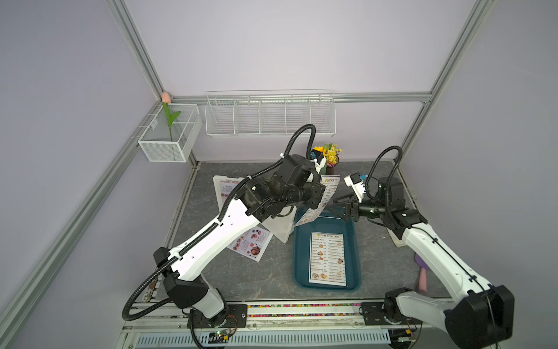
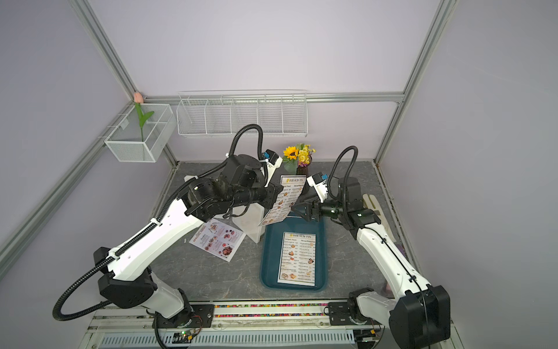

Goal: Replace the menus in the menu holders
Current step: Pick up the menu from the storage box.

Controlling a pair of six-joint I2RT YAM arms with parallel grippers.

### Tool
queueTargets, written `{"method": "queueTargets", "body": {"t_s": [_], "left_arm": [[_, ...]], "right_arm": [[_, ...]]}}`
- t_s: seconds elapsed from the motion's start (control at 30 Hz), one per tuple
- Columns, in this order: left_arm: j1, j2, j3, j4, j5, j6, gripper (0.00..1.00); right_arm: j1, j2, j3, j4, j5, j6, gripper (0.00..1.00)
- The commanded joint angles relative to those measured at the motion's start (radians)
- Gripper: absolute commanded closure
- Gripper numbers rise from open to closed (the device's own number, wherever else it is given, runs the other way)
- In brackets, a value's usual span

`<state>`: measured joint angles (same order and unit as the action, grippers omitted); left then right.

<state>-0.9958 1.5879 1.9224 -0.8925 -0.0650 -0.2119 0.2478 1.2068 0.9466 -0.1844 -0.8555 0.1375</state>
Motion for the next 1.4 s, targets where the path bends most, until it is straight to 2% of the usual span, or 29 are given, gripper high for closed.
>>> {"method": "queueTargets", "body": {"t_s": [0.0,0.1,0.17,0.3,0.4,0.47,0.5,0.63,0.93,1.0,1.07,1.1,1.2,1.23,1.37], "left_arm": [[0.000,0.008,0.065,-0.075,0.034,0.057,1.00],[-0.001,0.012,0.084,-0.078,0.037,0.065,0.99],[-0.001,0.016,0.093,-0.081,0.027,0.071,0.99],[0.002,0.033,0.135,-0.103,0.020,0.085,0.99],[0.003,0.055,0.173,-0.115,0.013,0.089,0.99],[0.007,0.068,0.196,-0.119,0.014,0.093,0.99],[0.010,0.071,0.203,-0.117,0.016,0.093,0.99],[0.023,0.081,0.217,-0.119,0.015,0.096,0.99],[0.068,0.086,0.220,-0.090,0.046,0.121,1.00],[0.070,0.082,0.227,-0.084,0.048,0.124,1.00],[0.072,0.075,0.226,-0.074,0.047,0.127,1.00],[0.075,0.070,0.227,-0.070,0.044,0.128,1.00],[0.083,0.058,0.224,-0.055,0.042,0.132,1.00],[0.083,0.052,0.221,-0.047,0.044,0.134,1.00],[0.083,0.023,0.192,-0.008,0.059,0.143,1.00]], "right_arm": [[-0.028,0.048,0.008,0.124,-0.108,-0.008,0.22],[-0.026,0.086,-0.025,0.292,-0.230,0.042,0.22],[-0.025,0.107,-0.061,0.510,-0.310,0.144,0.22],[-0.015,0.175,-0.090,0.795,-0.397,0.315,0.23],[-0.011,0.246,-0.112,1.148,-0.431,0.559,0.24],[-0.018,0.322,-0.129,1.554,-0.436,0.841,0.26],[-0.025,0.355,-0.115,1.615,-0.444,0.923,0.29],[-0.024,0.407,-0.100,1.619,-0.430,0.972,0.40],[-0.029,0.325,-0.074,1.615,-0.424,1.109,0.46],[-0.036,0.276,-0.042,1.570,-0.423,1.116,0.47],[-0.036,0.197,-0.025,1.340,-0.407,1.001,0.48],[-0.035,0.150,-0.009,1.166,-0.392,0.886,0.48],[-0.002,-0.008,0.173,0.201,-0.262,0.264,0.43],[0.025,-0.029,0.236,-0.029,-0.217,0.110,0.41],[0.031,-0.018,0.310,-0.090,-0.247,0.111,0.40]]}}
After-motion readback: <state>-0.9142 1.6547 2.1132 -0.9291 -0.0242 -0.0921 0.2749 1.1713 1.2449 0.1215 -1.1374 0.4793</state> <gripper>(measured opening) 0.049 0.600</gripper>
